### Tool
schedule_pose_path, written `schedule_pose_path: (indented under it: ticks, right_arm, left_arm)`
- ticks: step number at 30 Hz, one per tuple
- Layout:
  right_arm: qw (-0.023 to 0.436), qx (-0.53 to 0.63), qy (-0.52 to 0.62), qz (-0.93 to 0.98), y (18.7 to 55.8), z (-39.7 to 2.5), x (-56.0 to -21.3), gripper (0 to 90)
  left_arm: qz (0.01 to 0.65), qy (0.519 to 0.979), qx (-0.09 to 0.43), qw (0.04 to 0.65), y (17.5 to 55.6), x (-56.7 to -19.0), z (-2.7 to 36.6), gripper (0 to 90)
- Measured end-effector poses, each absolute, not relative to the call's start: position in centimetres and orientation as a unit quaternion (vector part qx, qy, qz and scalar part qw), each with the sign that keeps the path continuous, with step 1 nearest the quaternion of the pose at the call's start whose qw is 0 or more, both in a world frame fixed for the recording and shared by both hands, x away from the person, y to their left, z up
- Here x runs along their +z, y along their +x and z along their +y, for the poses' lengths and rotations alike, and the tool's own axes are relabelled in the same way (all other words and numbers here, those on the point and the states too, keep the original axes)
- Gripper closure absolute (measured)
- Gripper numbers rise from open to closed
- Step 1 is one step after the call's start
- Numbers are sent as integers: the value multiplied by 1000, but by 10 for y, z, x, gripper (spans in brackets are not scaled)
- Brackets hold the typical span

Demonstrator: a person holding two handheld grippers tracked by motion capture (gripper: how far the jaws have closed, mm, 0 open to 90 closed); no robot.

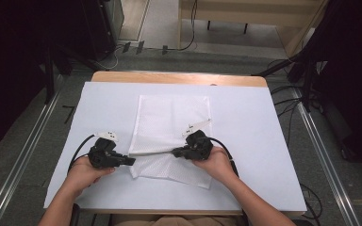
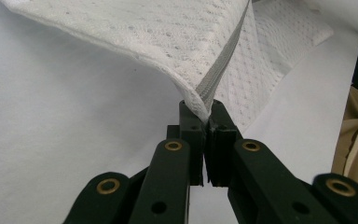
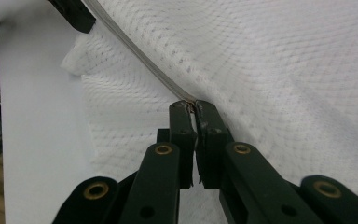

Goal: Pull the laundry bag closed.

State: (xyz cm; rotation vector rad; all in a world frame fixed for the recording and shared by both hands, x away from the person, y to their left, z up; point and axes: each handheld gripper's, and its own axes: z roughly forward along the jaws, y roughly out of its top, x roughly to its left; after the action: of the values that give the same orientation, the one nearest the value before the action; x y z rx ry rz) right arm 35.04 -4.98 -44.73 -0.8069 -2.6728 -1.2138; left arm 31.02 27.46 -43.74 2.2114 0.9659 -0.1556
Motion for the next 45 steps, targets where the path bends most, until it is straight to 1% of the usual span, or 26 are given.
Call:
schedule_pose_path:
  ticks: [3,5,7,19,45]
  right_arm:
    - [49,-400,-267,-875,350,-53,-447,881]
    - [40,-397,-271,-876,350,-55,-448,881]
    - [47,-399,-279,-872,351,-60,-449,881]
    - [49,-393,-281,-874,346,-70,-451,881]
    - [41,-392,-301,-868,346,-101,-446,881]
  left_arm:
    - [376,854,-59,353,310,-437,275,878]
    - [377,854,-61,353,310,-437,276,878]
    - [379,853,-60,353,310,-437,277,878]
    - [372,857,-57,352,310,-437,276,878]
    - [375,856,-61,350,309,-437,279,876]
